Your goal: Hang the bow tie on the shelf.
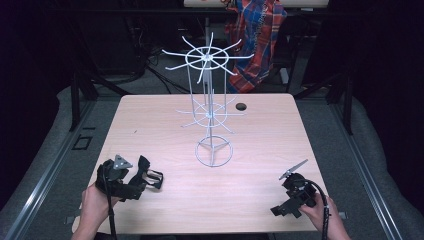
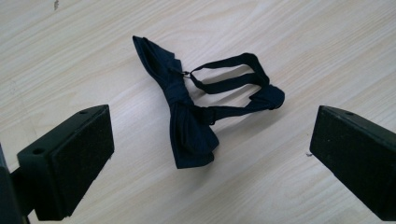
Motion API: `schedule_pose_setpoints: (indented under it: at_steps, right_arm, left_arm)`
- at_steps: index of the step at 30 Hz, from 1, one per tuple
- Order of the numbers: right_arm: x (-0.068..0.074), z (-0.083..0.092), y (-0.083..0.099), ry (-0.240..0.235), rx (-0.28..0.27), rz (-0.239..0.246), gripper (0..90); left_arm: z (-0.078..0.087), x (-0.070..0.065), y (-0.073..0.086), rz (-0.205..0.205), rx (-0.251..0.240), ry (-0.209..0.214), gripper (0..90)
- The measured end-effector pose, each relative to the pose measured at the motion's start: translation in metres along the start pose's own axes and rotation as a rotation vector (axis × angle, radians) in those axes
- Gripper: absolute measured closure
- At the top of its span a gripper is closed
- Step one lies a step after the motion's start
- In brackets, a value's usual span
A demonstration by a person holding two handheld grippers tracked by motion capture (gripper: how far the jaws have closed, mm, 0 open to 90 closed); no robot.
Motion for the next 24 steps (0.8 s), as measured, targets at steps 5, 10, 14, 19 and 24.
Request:
schedule_pose_setpoints:
  at_steps: [5, 10, 14, 19, 24]
  right_arm:
    - [-0.003, -0.002, 0.002, 0.007, 0.019, -0.01, 5.0]
    - [0.0, -0.005, 0.001, 0.001, 0.026, -0.012, 6.0]
    - [0.002, -0.007, 0.001, -0.001, 0.002, -0.038, 6.0]
    - [0.001, -0.005, 0.0, 0.003, 0.052, -0.003, 5.9]
    - [-0.001, -0.006, 0.001, 0.003, 0.051, -0.017, 6.0]
  left_arm:
    - [-0.001, -0.003, -0.001, -0.015, 0.007, -0.007, 0.0]
    - [-0.004, -0.007, -0.005, -0.033, 0.001, 0.016, 0.0]
    - [-0.004, -0.013, -0.008, -0.053, 0.008, 0.017, 0.0]
    - [-0.008, -0.019, -0.011, -0.07, 0.013, 0.035, 0.0]
    - [-0.016, -0.021, -0.014, -0.085, 0.029, 0.036, 0.0]
Point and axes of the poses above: each handheld gripper's, and its own axes: z roughly backward along the jaws, y roughly out of its underside, x roughly to its left, the point moved 2 cm from there along -z, roughly forward along the jaws, and after that the axes turned 1 degree about z, right-handed, at the moved point
